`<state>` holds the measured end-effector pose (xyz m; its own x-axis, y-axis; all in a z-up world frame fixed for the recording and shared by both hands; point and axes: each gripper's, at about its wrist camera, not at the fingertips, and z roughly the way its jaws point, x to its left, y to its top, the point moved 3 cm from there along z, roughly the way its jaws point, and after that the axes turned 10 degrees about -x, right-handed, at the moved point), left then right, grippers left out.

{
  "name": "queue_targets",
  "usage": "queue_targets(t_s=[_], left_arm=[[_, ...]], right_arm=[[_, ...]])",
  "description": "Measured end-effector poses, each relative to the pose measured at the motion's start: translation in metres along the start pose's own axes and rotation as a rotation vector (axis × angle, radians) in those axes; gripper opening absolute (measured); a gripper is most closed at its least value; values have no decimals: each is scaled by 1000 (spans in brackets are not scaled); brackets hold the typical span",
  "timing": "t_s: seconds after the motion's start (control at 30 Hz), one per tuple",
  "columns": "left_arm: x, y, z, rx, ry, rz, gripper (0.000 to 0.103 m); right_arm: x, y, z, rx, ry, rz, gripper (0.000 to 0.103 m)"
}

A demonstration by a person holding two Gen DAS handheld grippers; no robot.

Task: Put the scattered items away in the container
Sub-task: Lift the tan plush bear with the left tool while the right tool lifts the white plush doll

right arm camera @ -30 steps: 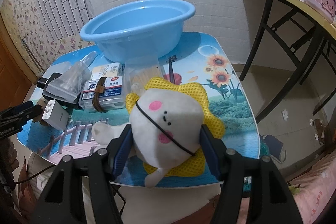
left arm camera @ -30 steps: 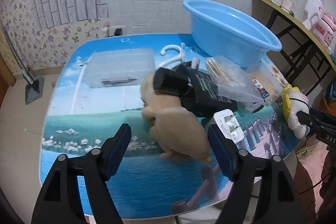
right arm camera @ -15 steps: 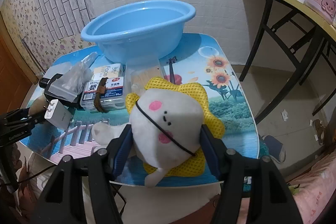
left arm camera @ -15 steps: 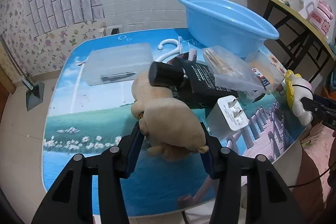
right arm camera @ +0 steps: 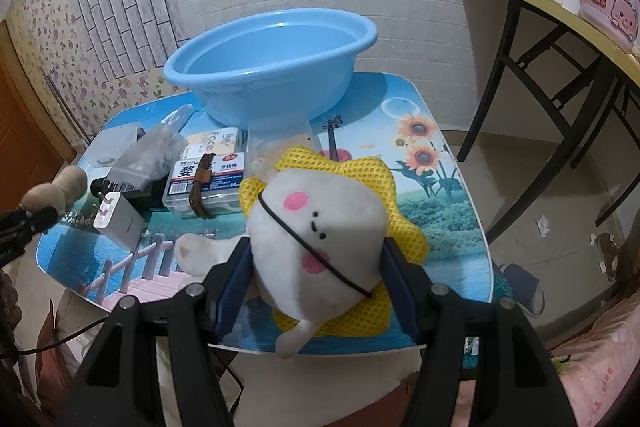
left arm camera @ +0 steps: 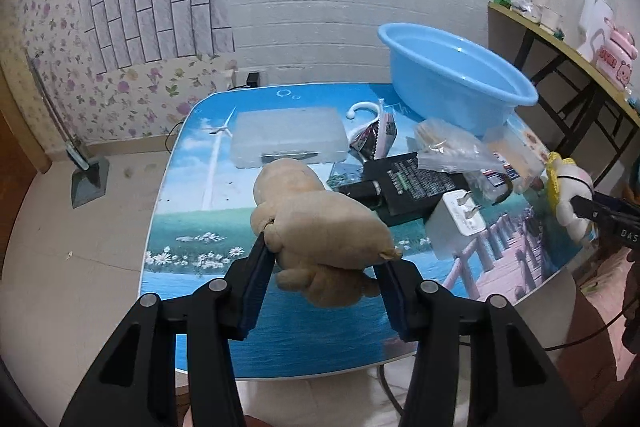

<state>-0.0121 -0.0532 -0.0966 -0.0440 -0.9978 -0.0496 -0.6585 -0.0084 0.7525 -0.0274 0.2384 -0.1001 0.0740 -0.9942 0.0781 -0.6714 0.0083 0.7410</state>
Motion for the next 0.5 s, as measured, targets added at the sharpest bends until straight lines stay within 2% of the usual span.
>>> queue_targets(t_s=[0.5], left_arm=[[-1,-19,34,100,27,11,54]], right_arm=[[1,0,1,-1,3,3,62]])
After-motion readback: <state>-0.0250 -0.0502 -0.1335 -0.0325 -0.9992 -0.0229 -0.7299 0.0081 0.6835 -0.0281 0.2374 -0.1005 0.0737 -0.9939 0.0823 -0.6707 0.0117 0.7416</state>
